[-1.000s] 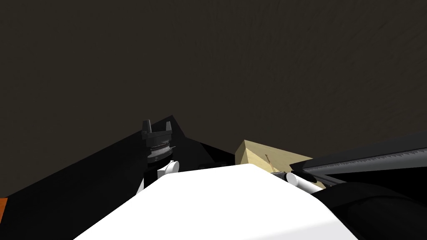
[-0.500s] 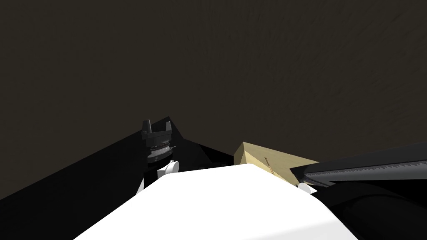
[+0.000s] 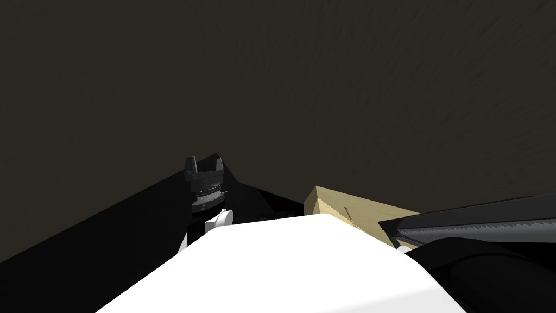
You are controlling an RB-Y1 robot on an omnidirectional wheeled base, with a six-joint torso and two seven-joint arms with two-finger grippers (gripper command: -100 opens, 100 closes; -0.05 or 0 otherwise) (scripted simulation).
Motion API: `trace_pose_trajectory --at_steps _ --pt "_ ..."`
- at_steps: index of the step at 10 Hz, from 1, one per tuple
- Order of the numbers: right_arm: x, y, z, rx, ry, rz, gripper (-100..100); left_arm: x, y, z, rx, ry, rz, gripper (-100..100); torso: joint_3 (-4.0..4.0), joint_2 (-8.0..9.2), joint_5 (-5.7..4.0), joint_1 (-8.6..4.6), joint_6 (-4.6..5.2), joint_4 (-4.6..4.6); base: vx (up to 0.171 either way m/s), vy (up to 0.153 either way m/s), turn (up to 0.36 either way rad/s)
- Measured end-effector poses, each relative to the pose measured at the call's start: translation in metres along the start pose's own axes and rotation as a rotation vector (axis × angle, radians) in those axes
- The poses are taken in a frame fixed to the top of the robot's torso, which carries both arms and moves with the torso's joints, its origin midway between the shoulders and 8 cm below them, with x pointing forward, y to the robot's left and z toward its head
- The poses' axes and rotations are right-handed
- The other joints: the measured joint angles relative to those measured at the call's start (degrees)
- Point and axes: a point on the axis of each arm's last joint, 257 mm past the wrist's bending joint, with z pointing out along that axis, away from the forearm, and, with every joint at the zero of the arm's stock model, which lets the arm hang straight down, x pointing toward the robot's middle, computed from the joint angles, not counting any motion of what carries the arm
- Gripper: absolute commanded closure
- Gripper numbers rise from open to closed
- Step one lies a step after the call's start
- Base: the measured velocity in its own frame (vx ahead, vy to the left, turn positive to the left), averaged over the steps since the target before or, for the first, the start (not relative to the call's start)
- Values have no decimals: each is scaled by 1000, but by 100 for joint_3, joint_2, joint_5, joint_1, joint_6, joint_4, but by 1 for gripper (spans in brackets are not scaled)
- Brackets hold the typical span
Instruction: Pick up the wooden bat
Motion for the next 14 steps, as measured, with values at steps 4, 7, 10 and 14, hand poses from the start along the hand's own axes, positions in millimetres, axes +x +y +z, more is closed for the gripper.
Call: trace_pose_trajectory --at_steps 4,7,10,14 --pt "-2 -7 13 -1 3 -4 -100 0 0 0 0 0 0 0 2 3 0 1 1 1 9 -1 -30" --pt "-3 -10 20 -2 4 -8 100 0 0 0 0 0 0 0 4 6 1 2 1 1 0 0 0" --pt "-4 -9 20 -2 4 -7 100 0 0 0 0 0 0 0 5 7 -16 -18 -3 4 0 2 0" --pt "-1 -4 9 -3 4 -4 100 0 0 0 0 0 0 0 8 11 -12 -19 -8 5 -9 -3 32"
